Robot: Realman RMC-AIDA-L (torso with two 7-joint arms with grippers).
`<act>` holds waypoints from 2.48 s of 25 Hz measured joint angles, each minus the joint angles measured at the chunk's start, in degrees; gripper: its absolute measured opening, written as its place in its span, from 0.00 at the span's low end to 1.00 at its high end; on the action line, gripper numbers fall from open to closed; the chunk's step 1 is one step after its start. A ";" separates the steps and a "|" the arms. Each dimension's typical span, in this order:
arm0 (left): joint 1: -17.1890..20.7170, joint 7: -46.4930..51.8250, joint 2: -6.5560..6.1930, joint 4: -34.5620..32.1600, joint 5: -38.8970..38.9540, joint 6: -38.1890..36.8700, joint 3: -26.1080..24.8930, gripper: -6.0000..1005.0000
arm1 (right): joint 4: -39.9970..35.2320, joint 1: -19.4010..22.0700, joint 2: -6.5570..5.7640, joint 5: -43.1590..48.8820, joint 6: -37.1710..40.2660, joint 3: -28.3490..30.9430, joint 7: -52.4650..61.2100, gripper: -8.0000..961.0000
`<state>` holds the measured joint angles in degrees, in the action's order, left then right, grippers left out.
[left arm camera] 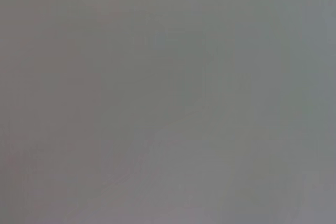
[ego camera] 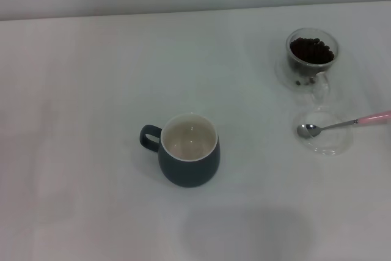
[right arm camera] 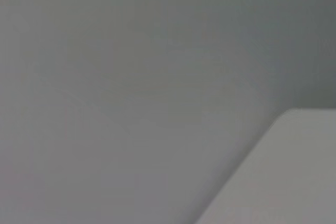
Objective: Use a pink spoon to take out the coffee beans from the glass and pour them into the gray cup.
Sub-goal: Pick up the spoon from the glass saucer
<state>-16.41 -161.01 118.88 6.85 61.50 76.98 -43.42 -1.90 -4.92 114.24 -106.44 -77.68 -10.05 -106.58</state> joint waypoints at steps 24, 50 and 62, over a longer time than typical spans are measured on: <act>-2.58 -0.34 0.64 2.20 -4.07 -7.63 0.71 0.81 | 1.25 -3.34 0.33 10.06 1.17 -6.89 1.87 0.86; -2.48 -0.26 0.56 3.09 -4.50 -9.10 0.61 0.80 | 1.28 -5.92 0.44 11.90 3.84 -8.39 4.16 0.50; -2.88 -0.26 0.47 3.03 -4.19 -8.84 0.26 0.80 | 1.02 -6.06 0.26 11.96 3.18 -8.95 5.56 0.22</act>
<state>-19.29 -161.28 119.35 9.88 57.32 68.14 -43.15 -0.88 -10.98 114.50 -94.48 -74.50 -19.01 -101.02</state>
